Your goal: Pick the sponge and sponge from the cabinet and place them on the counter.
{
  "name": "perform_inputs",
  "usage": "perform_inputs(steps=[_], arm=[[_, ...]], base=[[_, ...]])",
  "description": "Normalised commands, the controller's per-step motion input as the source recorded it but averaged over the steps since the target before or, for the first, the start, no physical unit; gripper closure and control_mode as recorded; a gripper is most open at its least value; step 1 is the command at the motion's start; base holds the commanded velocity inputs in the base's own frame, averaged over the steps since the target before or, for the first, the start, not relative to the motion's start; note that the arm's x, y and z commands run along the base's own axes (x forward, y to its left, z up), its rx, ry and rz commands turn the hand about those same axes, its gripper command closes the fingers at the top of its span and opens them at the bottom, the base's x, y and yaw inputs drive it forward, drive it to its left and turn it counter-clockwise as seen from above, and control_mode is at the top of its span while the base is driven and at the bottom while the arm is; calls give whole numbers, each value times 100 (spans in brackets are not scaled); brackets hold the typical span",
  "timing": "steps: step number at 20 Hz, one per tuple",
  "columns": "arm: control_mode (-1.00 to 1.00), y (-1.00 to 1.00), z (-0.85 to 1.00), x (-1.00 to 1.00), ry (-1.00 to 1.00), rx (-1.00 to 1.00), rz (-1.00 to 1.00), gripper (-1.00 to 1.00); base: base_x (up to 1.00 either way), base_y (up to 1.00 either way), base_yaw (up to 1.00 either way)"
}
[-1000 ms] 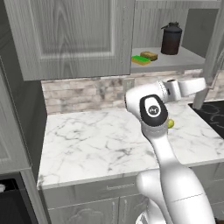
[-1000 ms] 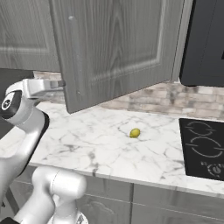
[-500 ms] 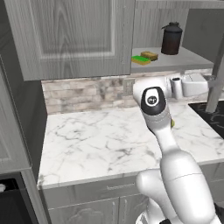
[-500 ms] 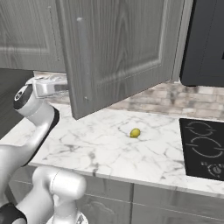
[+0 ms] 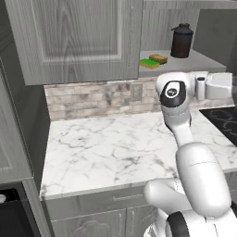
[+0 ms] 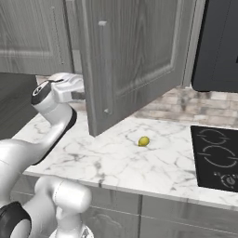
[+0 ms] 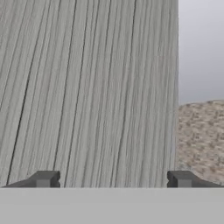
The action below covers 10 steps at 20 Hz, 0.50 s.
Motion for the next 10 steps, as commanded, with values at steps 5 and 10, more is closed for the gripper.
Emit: perform_inputs(steps=[5, 10], arm=[[-100, -58, 10, 3, -9, 3, -11, -100], [-100, -49, 0, 1, -11, 2, 0, -100]], base=[[0, 0, 0], [0, 0, 0]])
